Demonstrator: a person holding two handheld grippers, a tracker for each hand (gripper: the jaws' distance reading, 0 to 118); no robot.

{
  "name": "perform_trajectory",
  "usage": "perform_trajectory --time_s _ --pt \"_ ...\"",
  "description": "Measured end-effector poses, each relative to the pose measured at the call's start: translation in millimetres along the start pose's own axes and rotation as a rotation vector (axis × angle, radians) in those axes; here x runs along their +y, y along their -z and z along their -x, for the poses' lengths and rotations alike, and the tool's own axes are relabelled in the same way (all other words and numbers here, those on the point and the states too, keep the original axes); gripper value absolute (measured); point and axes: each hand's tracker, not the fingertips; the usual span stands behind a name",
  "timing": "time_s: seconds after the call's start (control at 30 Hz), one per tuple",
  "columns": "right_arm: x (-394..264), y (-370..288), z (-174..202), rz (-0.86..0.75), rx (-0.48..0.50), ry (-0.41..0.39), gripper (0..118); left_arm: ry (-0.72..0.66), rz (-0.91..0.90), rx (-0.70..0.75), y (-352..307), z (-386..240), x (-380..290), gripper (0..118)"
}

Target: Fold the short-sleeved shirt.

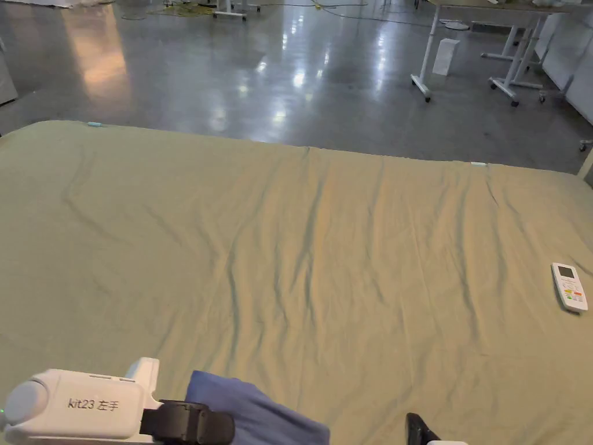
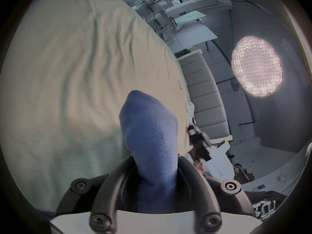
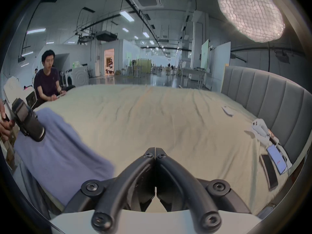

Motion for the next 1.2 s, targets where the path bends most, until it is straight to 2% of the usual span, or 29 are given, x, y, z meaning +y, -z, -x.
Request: perform_trajectory --time_s 0.23,0.3,0.4,0.57,0.73,0.77,0.83,0.9,1.0,1.2 --pt "74 10 -31 -0.111 -0.041 -0.006 0 0.036 -0.017 0.294 -119 60 59 22" --pt "90 9 -40 -0.141 -0.061 -0.005 0 -0.032 -0.033 0.357 -157 98 76 22" --pt "109 8 -52 -0.172 -0.091 -0.015 0 -0.059 -0.045 0.447 -197 128 91 21" --pt "121 8 -67 -0.185 -0.142 -0.009 0 -0.07 -0.016 0.592 -238 153 96 22" --pt "117 10 -73 -0.163 -0.165 -0.002 0 -0.106 -0.03 0.651 -265 179 103 23" --pt "115 10 -73 -0.159 -0.166 -0.004 0 -0.103 -0.033 0.669 -268 182 102 25" --pt "112 10 -72 -0.154 -0.165 -0.011 0 -0.099 -0.028 0.711 -265 182 100 44" --pt "107 13 -73 -0.147 -0.159 -0.017 0 -0.07 -0.047 0.811 -269 181 98 55" --pt "107 12 -69 -0.143 -0.153 -0.018 0 -0.051 -0.099 0.928 -277 172 97 58" --pt "104 15 -67 -0.144 -0.134 -0.016 0 -0.017 -0.228 1.033 -289 137 92 59"
